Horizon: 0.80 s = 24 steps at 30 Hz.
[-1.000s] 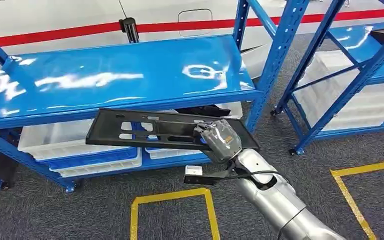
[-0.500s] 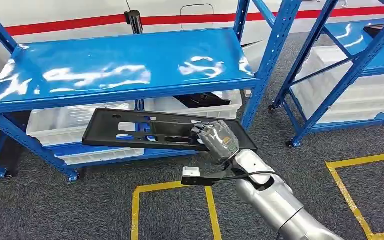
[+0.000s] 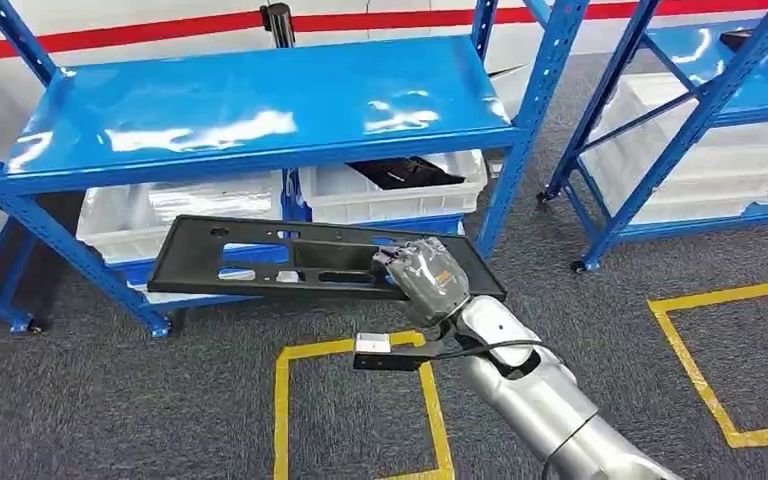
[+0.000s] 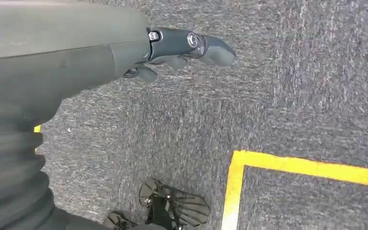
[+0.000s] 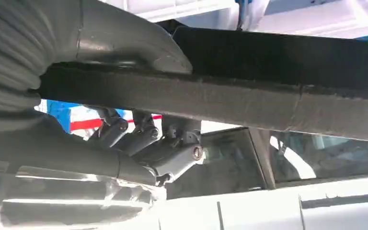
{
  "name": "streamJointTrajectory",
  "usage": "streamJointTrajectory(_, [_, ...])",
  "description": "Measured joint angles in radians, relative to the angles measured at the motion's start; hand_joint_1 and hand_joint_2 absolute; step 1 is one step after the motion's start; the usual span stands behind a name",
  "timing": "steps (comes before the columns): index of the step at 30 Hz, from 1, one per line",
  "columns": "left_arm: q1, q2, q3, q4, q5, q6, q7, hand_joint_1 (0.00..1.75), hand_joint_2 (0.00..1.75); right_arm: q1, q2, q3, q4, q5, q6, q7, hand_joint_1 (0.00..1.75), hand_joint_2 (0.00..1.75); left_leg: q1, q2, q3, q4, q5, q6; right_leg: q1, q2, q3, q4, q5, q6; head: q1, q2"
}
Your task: Take the parts from the cabinet and place them on the table.
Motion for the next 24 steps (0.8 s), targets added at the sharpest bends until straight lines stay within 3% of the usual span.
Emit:
streamJointTrajectory(1, [0.004, 0.0, 0.001, 0.0, 0.0, 0.001, -0.001, 0.0, 1.75, 0.001, 0.0, 0.0, 0.001, 0.005, 0.0, 0.0, 1.71, 1.75, 0.001, -0.004, -0.008, 0.002, -0.002, -0.006, -0.023, -0.001, -0.006, -0.005, 0.011, -0.012, -0.001, 0.0])
streamJointTrajectory(2, [0.006, 0.0, 0.003, 0.0, 0.0, 0.001, -0.002, 0.0, 1.75, 0.0, 0.003, 0.0, 0.002, 0.006, 0.0, 0.0, 1.71, 1.75, 0.007, -0.009, -0.02, 0.022, -0.043, -0.017, -0.023, -0.005, -0.008, -0.005, 0.022, -0.019, -0.001, 0.0])
streamJointTrajectory(3, [0.007, 0.0, 0.003, 0.0, 0.0, 0.001, -0.003, 0.0, 1.75, 0.0, 0.007, -0.001, 0.002, 0.007, 0.0, 0.0, 1.71, 1.75, 0.012, -0.009, -0.038, 0.07, -0.111, -0.025, -0.024, -0.006, -0.021, -0.005, 0.034, -0.034, -0.007, 0.0])
streamJointTrajectory(5, [0.008, 0.0, 0.006, 0.0, 0.0, 0.001, -0.005, 0.0, 1.75, 0.001, 0.011, -0.003, 0.002, 0.009, 0.0, 0.0, 1.71, 1.75, 0.022, -0.009, -0.078, 0.218, -0.217, -0.039, -0.024, -0.006, -0.046, -0.003, 0.055, -0.032, -0.008, 0.0])
streamJointTrajectory(6, [0.008, 0.0, 0.007, 0.0, 0.0, 0.001, -0.005, 0.0, 1.75, 0.002, 0.011, -0.004, 0.003, 0.012, 0.0, 0.0, 1.71, 1.75, 0.028, -0.009, -0.091, 0.286, -0.233, -0.046, -0.024, -0.006, -0.06, -0.002, 0.065, -0.029, -0.008, 0.0])
streamJointTrajectory(7, [0.008, 0.0, 0.007, 0.0, 0.0, 0.001, -0.006, 0.0, 1.75, 0.005, 0.011, -0.004, 0.004, 0.013, 0.0, 0.0, 1.71, 1.75, 0.034, -0.009, -0.089, 0.321, -0.216, -0.052, -0.025, -0.007, -0.074, 0.0, 0.075, -0.026, -0.008, 0.0])
streamJointTrajectory(8, [0.009, 0.0, 0.008, 0.0, 0.0, 0.001, -0.006, 0.0, 1.75, 0.008, 0.011, -0.005, 0.004, 0.013, 0.0, 0.0, 1.71, 1.75, 0.042, -0.009, -0.068, 0.312, -0.177, -0.057, -0.029, -0.007, -0.088, 0.005, 0.082, -0.018, -0.008, 0.0])
streamJointTrajectory(10, [0.009, 0.001, 0.009, 0.0, -0.001, 0.001, -0.006, 0.0, 1.75, 0.009, 0.011, -0.005, 0.004, 0.014, 0.0, 0.0, 1.71, 1.75, 0.053, -0.009, 0.025, 0.198, -0.111, -0.07, -0.038, -0.007, -0.117, 0.024, 0.09, -0.009, -0.009, 0.0])
streamJointTrajectory(11, [0.008, 0.0, 0.01, 0.0, -0.002, 0.001, -0.006, 0.0, 1.75, 0.009, 0.011, -0.006, 0.004, 0.016, -0.001, 0.0, 1.71, 1.75, 0.061, -0.009, 0.09, 0.109, -0.113, -0.076, -0.039, -0.006, -0.129, 0.037, 0.092, -0.005, -0.01, 0.0])
streamJointTrajectory(12, [0.007, -0.002, 0.01, 0.0, -0.002, 0.0, -0.007, 0.0, 1.75, 0.009, 0.011, -0.01, 0.004, 0.019, -0.001, 0.0, 1.71, 1.75, 0.052, -0.016, 0.133, 0.039, -0.148, -0.079, -0.032, -0.005, -0.143, 0.049, 0.095, 0.001, -0.012, 0.0])
streamJointTrajectory(13, [0.007, -0.002, 0.013, 0.0, -0.003, 0.0, -0.008, 0.0, 1.75, 0.009, 0.013, -0.011, 0.004, 0.022, -0.002, 0.0, 1.71, 1.75, 0.051, -0.021, 0.133, 0.029, -0.158, -0.065, -0.031, -0.006, -0.146, 0.05, 0.101, 0.009, -0.008, 0.0])
streamJointTrajectory(14, [0.007, -0.002, 0.015, 0.0, -0.005, 0.0, -0.01, 0.0, 1.75, 0.009, 0.013, -0.013, 0.004, 0.023, -0.002, 0.0, 1.71, 1.75, 0.048, -0.021, 0.125, 0.029, -0.157, -0.064, -0.029, -0.005, -0.148, 0.051, 0.109, 0.021, -0.008, 0.0])
streamJointTrajectory(15, [0.007, -0.002, 0.015, 0.0, -0.005, 0.0, -0.01, 0.0, 1.75, 0.008, 0.013, -0.015, 0.004, 0.023, -0.002, -0.001, 1.71, 1.75, 0.042, -0.021, 0.119, 0.033, -0.153, -0.055, -0.029, -0.005, -0.15, 0.046, 0.118, 0.034, -0.009, 0.0])
streamJointTrajectory(16, [0.008, -0.002, 0.015, 0.0, -0.005, 0.0, -0.01, 0.0, 1.75, 0.01, 0.013, -0.016, 0.004, 0.024, -0.002, -0.001, 1.71, 1.75, 0.037, -0.018, 0.111, 0.026, -0.14, -0.036, -0.023, -0.003, -0.155, 0.042, 0.129, 0.049, -0.009, 0.0])
streamJointTrajectory(17, [0.007, -0.003, 0.016, 0.0, -0.005, 0.0, -0.01, 0.0, 1.75, 0.011, 0.011, -0.019, 0.005, 0.024, -0.002, -0.002, 1.71, 1.75, 0.04, -0.009, 0.105, 0.021, -0.125, -0.018, -0.032, -0.004, -0.168, 0.057, 0.108, 0.046, -0.009, 0.0])
streamJointTrajectory(18, [0.006, -0.003, 0.016, -0.001, -0.008, 0.0, -0.01, 0.0, 1.75, 0.01, 0.011, -0.023, 0.005, 0.024, -0.002, -0.003, 1.71, 1.75, 0.037, -0.011, 0.088, 0.02, -0.113, -0.001, -0.028, -0.003, -0.195, 0.1, 0.055, 0.029, -0.009, 0.0])
streamJointTrajectory(19, [0.006, -0.002, 0.016, -0.001, -0.008, 0.0, -0.01, 0.0, 1.75, 0.01, 0.01, -0.023, 0.005, 0.025, -0.003, -0.005, 1.71, 1.75, 0.033, -0.01, 0.073, 0.02, -0.102, 0.008, -0.029, -0.003, -0.218, 0.173, 0.0, 0.018, -0.003, 0.0])
streamJointTrajectory(20, [0.006, -0.003, 0.016, -0.001, -0.008, 0.0, -0.01, 0.0, 1.75, 0.011, 0.009, -0.023, 0.005, 0.025, -0.003, -0.006, 1.71, 1.75, 0.031, -0.009, 0.061, 0.02, -0.09, 0.012, -0.029, -0.003, -0.239, 0.252, -0.043, 0.013, 0.0, 0.0])
streamJointTrajectory(21, [0.006, -0.003, 0.016, -0.001, -0.008, 0.0, -0.01, 0.0, 1.75, 0.013, 0.008, -0.023, 0.006, 0.026, -0.003, -0.007, 1.71, 1.75, 0.028, -0.008, 0.047, 0.021, -0.08, 0.014, -0.029, -0.003, -0.257, 0.326, -0.069, 0.016, -0.001, 0.0])
streamJointTrajectory(22, [0.006, -0.003, 0.016, -0.001, -0.008, 0.0, -0.009, 0.0, 1.75, 0.014, 0.006, -0.023, 0.006, 0.026, -0.004, -0.008, 1.71, 1.75, 0.024, -0.007, 0.033, 0.021, -0.068, 0.015, -0.024, -0.002, -0.258, 0.371, -0.071, 0.023, 0.002, 0.0])
streamJointTrajectory(23, [0.006, -0.003, 0.016, -0.001, -0.008, 0.0, -0.009, 0.0, 1.75, 0.014, 0.005, -0.023, 0.006, 0.027, -0.005, -0.009, 1.71, 1.75, 0.02, -0.007, 0.02, 0.021, -0.058, 0.016, -0.022, -0.002, -0.241, 0.37, -0.054, 0.031, 0.001, 0.0])
streamJointTrajectory(24, [0.006, -0.003, 0.016, -0.001, -0.008, 0.0, -0.008, 0.0, 1.75, 0.014, 0.004, -0.023, 0.006, 0.029, -0.005, -0.009, 1.71, 1.75, 0.016, -0.007, 0.006, 0.021, -0.046, 0.016, -0.019, -0.002, -0.198, 0.326, -0.022, 0.039, 0.002, 0.0])
